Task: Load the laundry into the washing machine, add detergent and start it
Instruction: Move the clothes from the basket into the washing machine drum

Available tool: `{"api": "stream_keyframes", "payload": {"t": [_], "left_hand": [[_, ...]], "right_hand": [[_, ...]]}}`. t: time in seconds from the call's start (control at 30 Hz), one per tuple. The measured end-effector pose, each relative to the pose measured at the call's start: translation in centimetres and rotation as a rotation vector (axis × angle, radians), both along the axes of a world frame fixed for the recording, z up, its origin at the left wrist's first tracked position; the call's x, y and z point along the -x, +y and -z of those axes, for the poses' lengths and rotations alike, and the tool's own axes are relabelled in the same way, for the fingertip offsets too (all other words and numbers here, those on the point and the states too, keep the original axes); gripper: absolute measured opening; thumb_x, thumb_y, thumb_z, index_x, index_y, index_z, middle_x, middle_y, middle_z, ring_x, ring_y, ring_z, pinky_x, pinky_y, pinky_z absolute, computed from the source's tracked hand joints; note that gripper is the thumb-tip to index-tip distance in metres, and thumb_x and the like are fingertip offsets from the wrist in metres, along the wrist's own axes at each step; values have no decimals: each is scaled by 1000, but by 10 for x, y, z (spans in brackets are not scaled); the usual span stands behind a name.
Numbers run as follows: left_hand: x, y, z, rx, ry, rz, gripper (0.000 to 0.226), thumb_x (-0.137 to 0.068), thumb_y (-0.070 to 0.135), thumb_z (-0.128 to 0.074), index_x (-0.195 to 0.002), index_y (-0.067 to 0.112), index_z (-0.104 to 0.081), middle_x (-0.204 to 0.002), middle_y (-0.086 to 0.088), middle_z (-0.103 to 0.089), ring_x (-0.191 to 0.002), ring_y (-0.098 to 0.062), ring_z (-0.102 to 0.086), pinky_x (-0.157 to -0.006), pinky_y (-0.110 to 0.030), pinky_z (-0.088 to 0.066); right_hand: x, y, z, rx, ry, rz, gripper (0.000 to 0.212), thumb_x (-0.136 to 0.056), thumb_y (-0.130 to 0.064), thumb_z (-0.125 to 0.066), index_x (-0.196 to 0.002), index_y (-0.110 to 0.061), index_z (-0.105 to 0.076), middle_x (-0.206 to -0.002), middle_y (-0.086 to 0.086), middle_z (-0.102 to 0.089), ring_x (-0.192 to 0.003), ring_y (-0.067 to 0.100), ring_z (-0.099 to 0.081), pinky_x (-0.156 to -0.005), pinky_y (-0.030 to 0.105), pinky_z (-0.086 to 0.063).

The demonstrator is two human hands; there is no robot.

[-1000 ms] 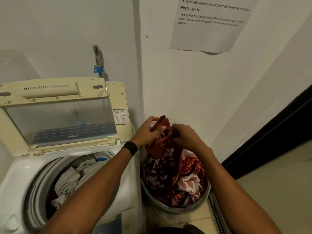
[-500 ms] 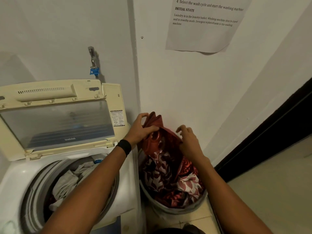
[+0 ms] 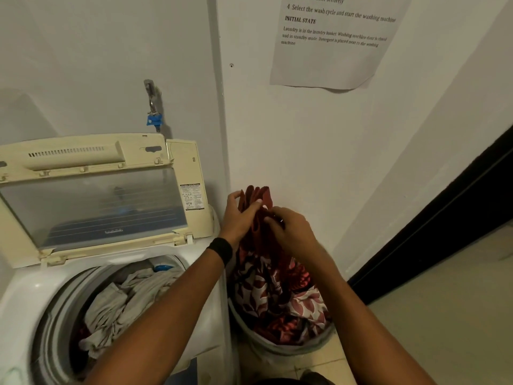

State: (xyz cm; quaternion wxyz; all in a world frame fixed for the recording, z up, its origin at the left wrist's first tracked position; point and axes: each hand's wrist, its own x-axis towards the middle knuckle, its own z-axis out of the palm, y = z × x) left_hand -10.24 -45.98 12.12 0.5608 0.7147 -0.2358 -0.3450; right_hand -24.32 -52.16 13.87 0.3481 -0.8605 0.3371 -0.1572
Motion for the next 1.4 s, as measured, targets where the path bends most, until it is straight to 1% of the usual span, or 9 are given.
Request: {"api": "stream_keyframes", "payload": {"t": [0.2, 0.4, 0.57, 0.77, 0.93, 1.07, 1.17, 1.33, 1.4], "left_hand": [[-15, 11, 2, -50, 168, 177, 79, -81, 39, -85, -145, 33, -39, -127, -1, -60, -108, -20, -63, -80, -30, -55], [-30, 9, 4, -33, 20, 136, 85, -77, 25, -88, -146, 30, -39, -133, -7, -59, -113, -26, -65, -97, -41, -57], [-43, 16, 1, -44, -29, 284, 88, -77, 24, -90, -149, 33, -39, -129, -6, -64, -110, -26, -69, -97, -41, -59], [-24, 7, -23, 0, 25, 484, 60, -95, 33, -71, -149, 33, -45, -136, -4, -62, -115, -21, -68, -94, -33, -58], [-17, 11, -28, 7, 65, 538, 67, -91, 60, -64, -149, 35, -42, -142, -8, -58, -123, -26, -65, -106, -48, -53], [-14, 14, -29, 33, 195, 578, 85, -79, 75, -68, -148, 30, -44, -141, -8, -61, -124, -27, -65, -105, -50, -54], [-22, 15, -24, -4, 221, 644, 101, -70, 45, -90, -153, 35, -35, -143, -11, -57, -124, -32, -65, -104, -53, -54], [-31, 11, -23, 37, 252, 646, 95, -72, 9, -86, -152, 30, -39, -142, -16, -58, -124, -33, -64, -104, -53, -54], [-33, 11, -28, 70, 272, 608, 95, -72, 6, -84, -152, 28, -38, -142, -18, -57, -123, -33, -64, -101, -50, -56]], "right_hand": [[7, 6, 8, -106, -28, -197, 27, -103, -23, -57, -129, -22, -63, -114, -3, -62, -104, 15, -61, -93, 34, -54], [24, 7, 9, -17, 172, -281, 58, -92, -11, -68, -144, -24, -45, -130, -3, -56, -108, 12, -58, -72, 5, -46], [48, -25, -7, 61, 227, -237, 31, -93, -10, -67, -118, -29, -70, -109, -17, -68, -94, 5, -63, -88, 29, -54], [24, -38, -38, 80, -114, -268, 20, -88, -15, -78, -100, -29, -73, -103, -10, -64, -94, 5, -62, -81, 23, -53], [13, -37, -30, -53, -282, -244, 25, -79, -22, -87, -87, -21, -64, -100, -2, -57, -91, 17, -59, -75, 29, -54], [4, -31, -15, -92, -346, -186, 42, -74, -31, -90, -100, -30, -57, -113, -4, -57, -114, 17, -51, -87, 17, -48], [-1, -30, -3, -131, -367, -114, 45, -80, -29, -86, -106, -30, -50, -120, -3, -53, -121, 18, -50, -93, 23, -50], [-2, -13, 6, -282, -473, -46, 13, -101, -36, -63, -110, -28, -65, -128, -1, -55, -124, 22, -56, -103, 48, -52], [2, -14, 10, -482, -524, 67, 34, -105, -51, -49, -117, -26, -69, -138, -7, -55, -130, 15, -55, -109, 50, -49]]}}
